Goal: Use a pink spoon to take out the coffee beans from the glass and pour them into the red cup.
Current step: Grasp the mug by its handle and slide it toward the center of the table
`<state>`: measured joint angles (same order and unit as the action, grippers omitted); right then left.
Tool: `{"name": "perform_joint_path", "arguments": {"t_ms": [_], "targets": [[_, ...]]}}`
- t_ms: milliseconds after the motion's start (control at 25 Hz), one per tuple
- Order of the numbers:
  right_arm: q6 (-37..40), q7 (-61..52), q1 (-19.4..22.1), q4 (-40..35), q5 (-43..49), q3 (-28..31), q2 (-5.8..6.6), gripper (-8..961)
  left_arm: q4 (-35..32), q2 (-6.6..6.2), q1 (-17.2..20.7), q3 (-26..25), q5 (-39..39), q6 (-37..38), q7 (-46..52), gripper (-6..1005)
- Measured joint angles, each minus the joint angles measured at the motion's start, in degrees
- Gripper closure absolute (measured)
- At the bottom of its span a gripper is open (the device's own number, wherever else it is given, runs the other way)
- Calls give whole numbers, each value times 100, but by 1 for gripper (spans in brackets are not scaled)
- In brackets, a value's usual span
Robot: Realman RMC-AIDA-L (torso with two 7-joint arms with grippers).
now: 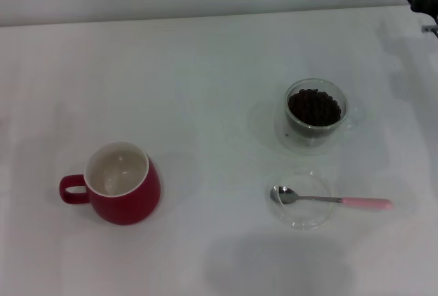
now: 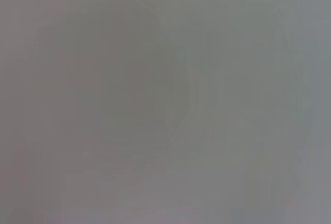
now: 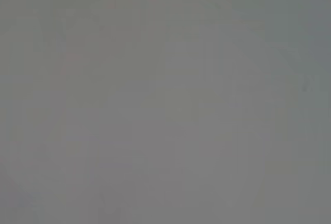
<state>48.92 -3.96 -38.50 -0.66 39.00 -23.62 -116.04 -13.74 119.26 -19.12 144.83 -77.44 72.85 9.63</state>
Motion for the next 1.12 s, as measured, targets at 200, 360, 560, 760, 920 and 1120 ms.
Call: {"name": "perform_joint_path", "arguments": {"t_ms": [200,360,560,760,920,1120], "targets": [[1,0,-166,42,-257,-1,-5,85,144,-2,36,-11,1,146,43,117],[-10,0,-265,48,-420,-2,-5,86,212,-9,38,-18,0,175,83,117],[-12,1,-254,50,-484,-3,9,86,214,-4,41,-9,42,233,86,118],[-12,1,-115,-1,-658,-3,35,86,194,0,90,0,140,239,89,119],[-12,1,-58,-58,-726,-3,54,86,164,0,248,1,598,278,106,120],[-11,1,-41,-141,-849,-3,61,87,218,-10,671,2,1464,642,304,120]]}}
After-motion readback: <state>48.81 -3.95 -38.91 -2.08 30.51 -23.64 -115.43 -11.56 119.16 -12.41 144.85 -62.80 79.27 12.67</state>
